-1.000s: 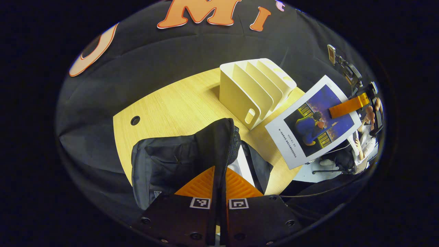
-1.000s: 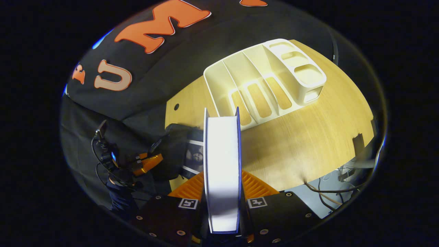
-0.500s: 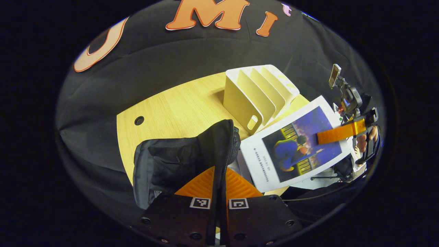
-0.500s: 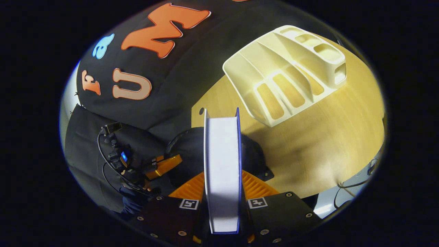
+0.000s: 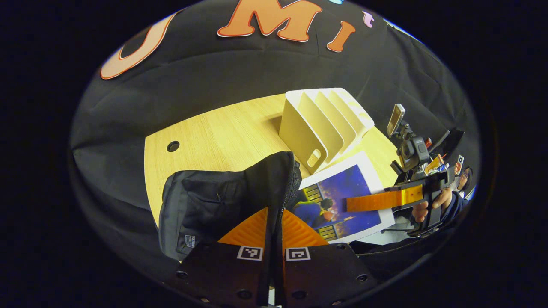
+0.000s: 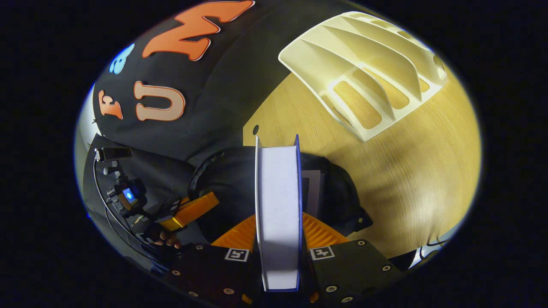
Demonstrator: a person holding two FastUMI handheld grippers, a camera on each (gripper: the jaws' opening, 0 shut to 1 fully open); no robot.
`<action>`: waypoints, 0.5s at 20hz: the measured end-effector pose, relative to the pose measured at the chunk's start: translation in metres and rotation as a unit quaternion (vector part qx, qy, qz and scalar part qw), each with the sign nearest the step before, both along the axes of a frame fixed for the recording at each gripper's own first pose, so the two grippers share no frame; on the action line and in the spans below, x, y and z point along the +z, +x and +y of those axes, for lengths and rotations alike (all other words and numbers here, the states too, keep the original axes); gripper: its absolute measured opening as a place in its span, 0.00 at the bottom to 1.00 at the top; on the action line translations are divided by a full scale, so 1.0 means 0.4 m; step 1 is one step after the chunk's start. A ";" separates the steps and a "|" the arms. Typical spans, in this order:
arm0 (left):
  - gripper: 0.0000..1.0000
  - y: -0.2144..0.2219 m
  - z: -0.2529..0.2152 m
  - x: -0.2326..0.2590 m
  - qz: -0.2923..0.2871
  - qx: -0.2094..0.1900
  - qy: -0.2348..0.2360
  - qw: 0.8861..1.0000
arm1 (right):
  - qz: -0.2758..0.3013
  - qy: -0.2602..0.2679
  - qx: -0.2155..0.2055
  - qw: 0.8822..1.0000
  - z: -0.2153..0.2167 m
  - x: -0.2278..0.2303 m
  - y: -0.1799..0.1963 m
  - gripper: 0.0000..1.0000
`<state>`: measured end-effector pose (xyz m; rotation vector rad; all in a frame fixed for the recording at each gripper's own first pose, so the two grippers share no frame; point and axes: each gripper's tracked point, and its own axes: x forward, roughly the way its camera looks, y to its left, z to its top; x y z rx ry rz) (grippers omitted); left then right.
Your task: Open the schoolbag, grab two books from the bookshelf and put them into the schoolbag.
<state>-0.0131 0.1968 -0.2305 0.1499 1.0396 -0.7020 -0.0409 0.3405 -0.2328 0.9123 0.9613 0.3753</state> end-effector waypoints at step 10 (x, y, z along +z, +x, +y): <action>0.06 -0.009 -0.035 0.015 -0.006 -0.015 -0.016 1.000 | -0.006 0.052 -0.044 0.998 0.102 -0.044 0.080 0.37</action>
